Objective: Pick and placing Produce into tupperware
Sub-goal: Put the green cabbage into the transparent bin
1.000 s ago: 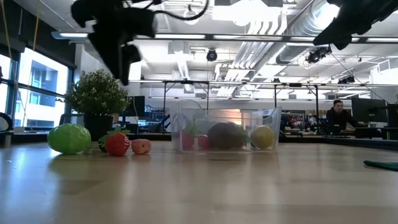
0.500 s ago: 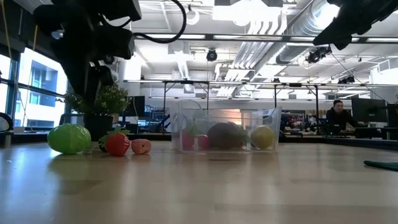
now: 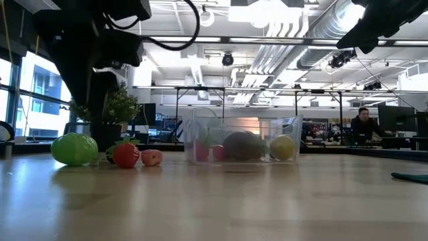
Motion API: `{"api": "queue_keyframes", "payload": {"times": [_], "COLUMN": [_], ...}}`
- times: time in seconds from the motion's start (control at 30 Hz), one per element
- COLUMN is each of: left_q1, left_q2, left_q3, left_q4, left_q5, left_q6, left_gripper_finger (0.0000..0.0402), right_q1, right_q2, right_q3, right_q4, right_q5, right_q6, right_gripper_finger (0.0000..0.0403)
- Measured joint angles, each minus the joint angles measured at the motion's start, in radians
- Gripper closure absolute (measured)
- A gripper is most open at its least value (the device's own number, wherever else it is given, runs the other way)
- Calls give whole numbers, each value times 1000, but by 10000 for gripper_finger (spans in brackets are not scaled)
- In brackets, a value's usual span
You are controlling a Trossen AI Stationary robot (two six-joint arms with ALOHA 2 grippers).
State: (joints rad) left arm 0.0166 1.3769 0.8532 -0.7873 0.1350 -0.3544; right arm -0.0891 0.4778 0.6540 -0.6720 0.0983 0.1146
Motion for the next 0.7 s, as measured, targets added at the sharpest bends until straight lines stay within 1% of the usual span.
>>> {"api": "queue_keyframes", "payload": {"times": [0.13, 0.33, 0.5, 0.7], "left_q1": [1, 1, 1, -6], "left_q2": [50, 109, 158, 205], "left_q3": [0, 0, 0, 0], "left_q4": [15, 44, 37, 77], "left_q5": [10, 67, 77, 94], "left_q6": [-1, 17, 33, 36], "left_gripper_finger": [64, 62, 62, 62], "right_q1": [0, 0, 0, 0], "right_q2": [0, 0, 0, 0], "right_q3": [0, 0, 0, 0], "right_q4": [0, 0, 0, 0], "right_q5": [0, 0, 0, 0], "right_q6": [0, 0, 0, 0], "right_gripper_finger": [384, 384, 384, 384]}}
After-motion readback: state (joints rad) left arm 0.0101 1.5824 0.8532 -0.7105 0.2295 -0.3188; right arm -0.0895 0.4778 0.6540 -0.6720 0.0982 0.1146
